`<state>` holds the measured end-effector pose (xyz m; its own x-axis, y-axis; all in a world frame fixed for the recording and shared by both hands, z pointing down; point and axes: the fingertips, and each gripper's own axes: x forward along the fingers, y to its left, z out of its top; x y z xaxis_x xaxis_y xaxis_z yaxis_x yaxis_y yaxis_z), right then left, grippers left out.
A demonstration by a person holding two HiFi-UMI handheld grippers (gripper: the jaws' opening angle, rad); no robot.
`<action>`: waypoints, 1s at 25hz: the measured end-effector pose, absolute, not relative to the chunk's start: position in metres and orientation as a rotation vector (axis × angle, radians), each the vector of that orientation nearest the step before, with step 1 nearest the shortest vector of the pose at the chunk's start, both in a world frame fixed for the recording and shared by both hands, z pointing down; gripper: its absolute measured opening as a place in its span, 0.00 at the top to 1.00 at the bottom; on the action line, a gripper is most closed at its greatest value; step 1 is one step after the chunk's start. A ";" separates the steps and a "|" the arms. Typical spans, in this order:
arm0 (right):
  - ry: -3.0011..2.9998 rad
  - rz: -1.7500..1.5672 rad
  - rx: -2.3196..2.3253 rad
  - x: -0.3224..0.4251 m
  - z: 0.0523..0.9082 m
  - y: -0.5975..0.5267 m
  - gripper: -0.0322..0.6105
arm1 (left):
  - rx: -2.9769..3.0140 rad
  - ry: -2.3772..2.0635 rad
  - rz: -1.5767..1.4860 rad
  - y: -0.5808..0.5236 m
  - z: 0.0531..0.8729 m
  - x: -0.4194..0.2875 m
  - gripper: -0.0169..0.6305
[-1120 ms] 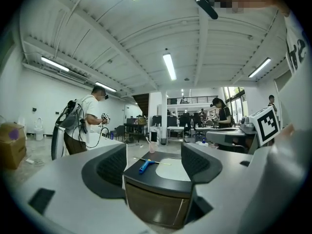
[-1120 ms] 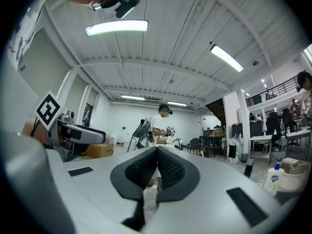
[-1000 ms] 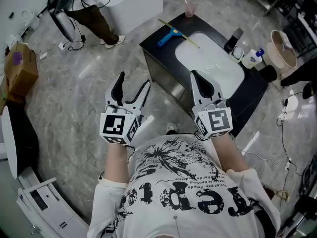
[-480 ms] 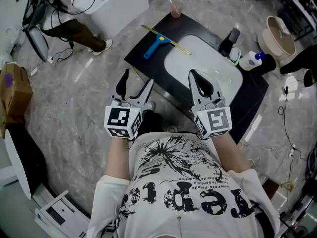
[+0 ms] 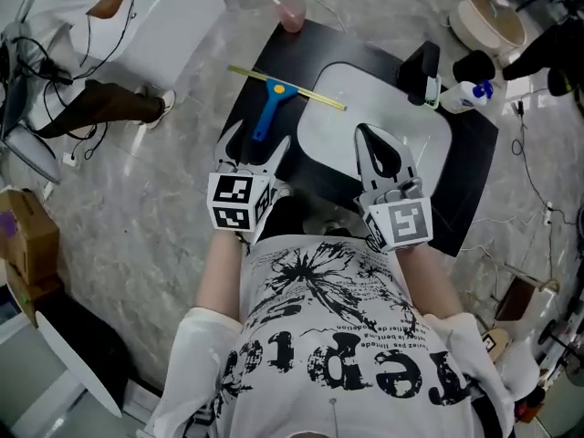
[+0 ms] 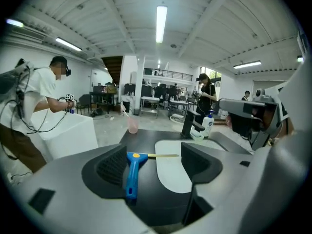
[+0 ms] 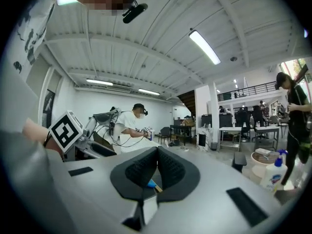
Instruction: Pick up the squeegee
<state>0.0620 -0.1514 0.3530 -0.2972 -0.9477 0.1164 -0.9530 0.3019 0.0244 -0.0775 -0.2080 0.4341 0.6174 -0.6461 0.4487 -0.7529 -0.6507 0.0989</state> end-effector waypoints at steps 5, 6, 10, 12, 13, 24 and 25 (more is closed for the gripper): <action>-2.324 0.164 1.919 0.061 0.384 -0.189 0.93 | 2.529 -0.964 0.723 -0.256 0.496 -0.070 0.45; -2.300 0.182 1.939 0.062 0.391 -0.194 0.93 | 2.520 -0.931 0.757 -0.263 0.508 -0.068 0.45; -2.206 0.248 2.000 0.065 0.420 -0.211 0.93 | 2.490 -0.818 0.883 -0.287 0.553 -0.061 0.45; -2.159 0.274 2.033 0.067 0.433 -0.216 0.93 | 2.468 -0.769 0.947 -0.295 0.575 -0.058 0.45; -2.140 0.283 2.045 0.069 0.439 -0.218 0.93 | 2.456 -0.752 0.977 -0.299 0.585 -0.057 0.45; -2.049 0.406 2.079 0.076 0.478 -0.216 0.93 | 2.356 -0.766 1.108 -0.327 0.634 -0.052 0.49; -2.058 0.412 2.077 0.074 0.478 -0.215 0.93 | 2.356 -0.796 1.120 -0.328 0.635 -0.053 0.51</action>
<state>0.0744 -0.2149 0.4780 -0.0011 -0.9457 0.3252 -0.9980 -0.0197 -0.0606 -0.0534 -0.3282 0.6348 0.5139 -0.3177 0.7968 -0.6480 -0.7525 0.1178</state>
